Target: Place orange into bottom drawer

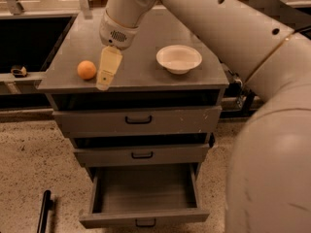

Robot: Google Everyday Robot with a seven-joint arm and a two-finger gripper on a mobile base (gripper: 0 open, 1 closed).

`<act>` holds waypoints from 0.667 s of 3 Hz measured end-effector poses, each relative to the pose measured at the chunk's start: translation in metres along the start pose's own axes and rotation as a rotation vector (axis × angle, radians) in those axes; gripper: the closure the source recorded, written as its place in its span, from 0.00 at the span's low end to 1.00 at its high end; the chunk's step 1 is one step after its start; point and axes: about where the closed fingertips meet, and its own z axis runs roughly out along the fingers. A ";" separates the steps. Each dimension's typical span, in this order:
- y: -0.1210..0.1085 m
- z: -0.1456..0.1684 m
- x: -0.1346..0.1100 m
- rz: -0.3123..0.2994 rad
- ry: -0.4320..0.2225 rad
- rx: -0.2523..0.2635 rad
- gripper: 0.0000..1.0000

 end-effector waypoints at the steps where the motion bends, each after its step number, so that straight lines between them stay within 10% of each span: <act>1: -0.019 0.025 -0.013 0.020 -0.048 0.023 0.00; 2: -0.035 0.046 -0.020 0.038 -0.092 0.049 0.00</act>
Offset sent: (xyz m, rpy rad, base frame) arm 0.0588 0.0569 -0.0374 0.1613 -0.0422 -0.0789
